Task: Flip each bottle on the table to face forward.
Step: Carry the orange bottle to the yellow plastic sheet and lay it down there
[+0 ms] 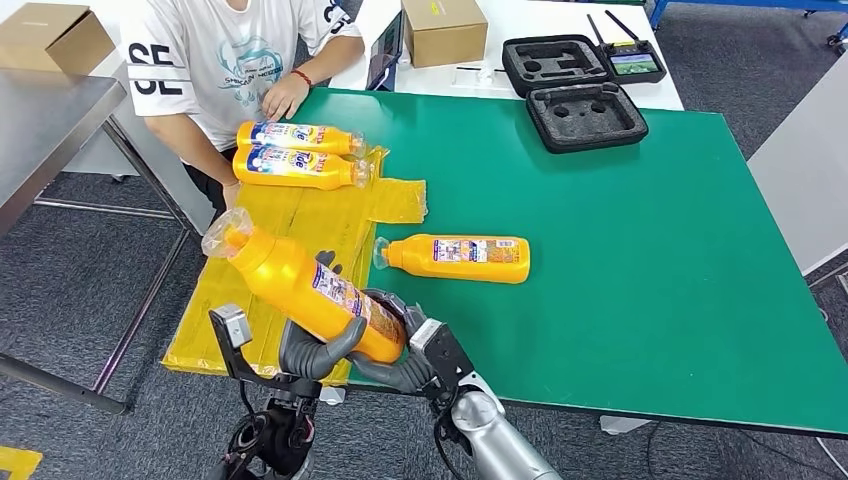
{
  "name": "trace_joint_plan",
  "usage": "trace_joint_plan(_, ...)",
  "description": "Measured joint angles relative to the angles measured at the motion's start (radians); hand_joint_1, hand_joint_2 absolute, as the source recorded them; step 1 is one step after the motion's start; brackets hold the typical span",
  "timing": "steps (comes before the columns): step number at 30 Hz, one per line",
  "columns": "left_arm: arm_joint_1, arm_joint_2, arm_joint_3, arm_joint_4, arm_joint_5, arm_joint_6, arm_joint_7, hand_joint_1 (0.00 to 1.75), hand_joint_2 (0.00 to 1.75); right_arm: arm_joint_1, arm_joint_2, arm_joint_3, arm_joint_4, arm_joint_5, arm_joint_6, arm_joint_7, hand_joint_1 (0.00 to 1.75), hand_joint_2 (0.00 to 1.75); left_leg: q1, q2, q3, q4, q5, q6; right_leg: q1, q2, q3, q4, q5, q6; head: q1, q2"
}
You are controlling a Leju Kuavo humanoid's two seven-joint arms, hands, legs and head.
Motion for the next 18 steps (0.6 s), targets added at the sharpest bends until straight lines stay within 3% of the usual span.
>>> trace_joint_plan(18, -0.01, 0.0, 0.021, 0.056, 0.032, -0.009, -0.047, 0.0, 1.75, -0.067, 0.004, 0.058, 0.105, 0.013, -0.003, -0.005, 1.75, 1.75, 0.0, 0.0, 0.0, 0.0, 0.0, 0.0, 0.0, 0.0, -0.001, 0.0, 0.0, 0.0, 0.0, 0.0)
